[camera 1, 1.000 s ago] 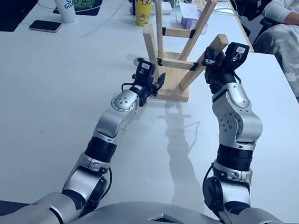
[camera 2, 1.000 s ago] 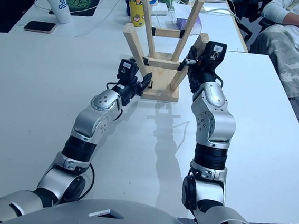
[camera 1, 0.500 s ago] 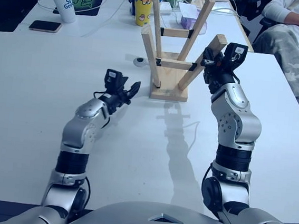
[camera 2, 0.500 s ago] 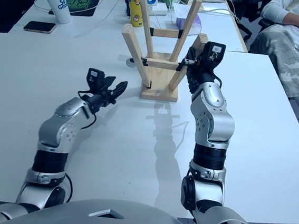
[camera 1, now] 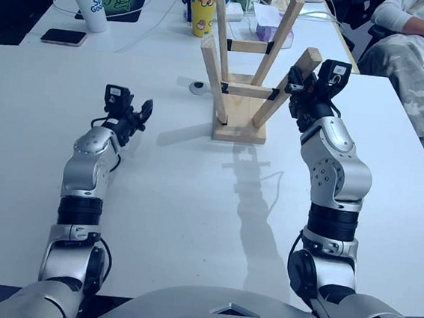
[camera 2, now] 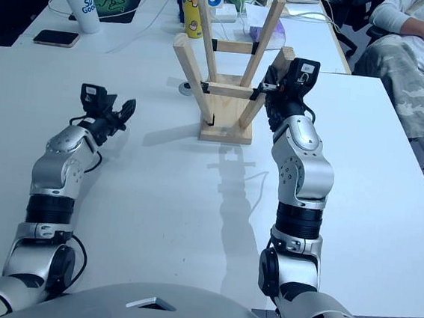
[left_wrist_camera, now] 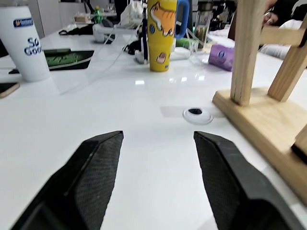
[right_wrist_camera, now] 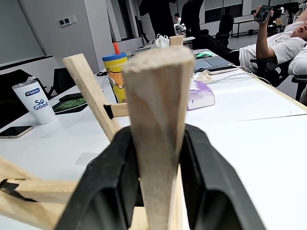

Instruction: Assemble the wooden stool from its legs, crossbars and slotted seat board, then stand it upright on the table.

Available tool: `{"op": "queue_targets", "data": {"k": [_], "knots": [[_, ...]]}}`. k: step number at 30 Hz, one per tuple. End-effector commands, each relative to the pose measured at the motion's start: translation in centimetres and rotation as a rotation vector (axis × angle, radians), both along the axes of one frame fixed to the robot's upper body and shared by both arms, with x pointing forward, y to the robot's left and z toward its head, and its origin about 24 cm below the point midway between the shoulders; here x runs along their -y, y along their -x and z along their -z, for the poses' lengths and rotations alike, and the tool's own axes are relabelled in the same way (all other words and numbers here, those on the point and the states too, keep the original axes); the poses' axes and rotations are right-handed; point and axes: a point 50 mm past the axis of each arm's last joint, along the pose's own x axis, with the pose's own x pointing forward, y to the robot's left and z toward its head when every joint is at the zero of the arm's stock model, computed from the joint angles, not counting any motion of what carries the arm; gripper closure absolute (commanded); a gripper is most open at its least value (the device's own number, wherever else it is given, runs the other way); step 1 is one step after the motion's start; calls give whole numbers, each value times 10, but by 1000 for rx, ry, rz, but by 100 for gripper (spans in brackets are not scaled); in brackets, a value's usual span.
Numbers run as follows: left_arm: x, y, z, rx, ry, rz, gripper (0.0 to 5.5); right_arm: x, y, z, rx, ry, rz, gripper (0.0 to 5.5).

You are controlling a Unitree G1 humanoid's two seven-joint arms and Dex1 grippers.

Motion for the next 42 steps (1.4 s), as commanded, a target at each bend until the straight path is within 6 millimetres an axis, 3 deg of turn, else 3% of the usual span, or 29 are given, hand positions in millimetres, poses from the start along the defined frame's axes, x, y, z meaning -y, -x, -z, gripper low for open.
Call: {"op": "queue_targets", "data": {"k": [1,4,8,15,23,29,32,35,37,38,40,42], "knots": [[19,-10,-56,214,123,47,278,-7,1,10,-58,2,-39,446],[26,-12,-90,323,254,65,305,-7,1,11,-59,3,-40,446],[32,-12,-118,390,399,98,362,-8,1,10,-50,18,-40,446],[41,-9,-118,377,410,114,455,-10,1,9,-40,38,-51,446],[63,-10,-138,392,580,165,455,-10,1,9,-38,38,-51,446],[58,4,-208,542,818,259,455,-11,1,10,-44,41,-53,446],[61,4,-217,541,826,298,455,-11,1,10,-45,41,-53,446],[78,-13,-189,350,713,286,455,-12,1,10,-45,41,-53,446],[92,-30,-139,114,545,236,455,-12,1,10,-44,38,-53,446],[98,-39,-99,-29,467,203,455,-12,1,10,-44,32,-52,446],[102,-42,-45,-199,354,159,455,-12,2,9,-44,23,-52,446],[103,-42,-20,-260,286,140,455,-13,2,8,-43,19,-52,446]]}}
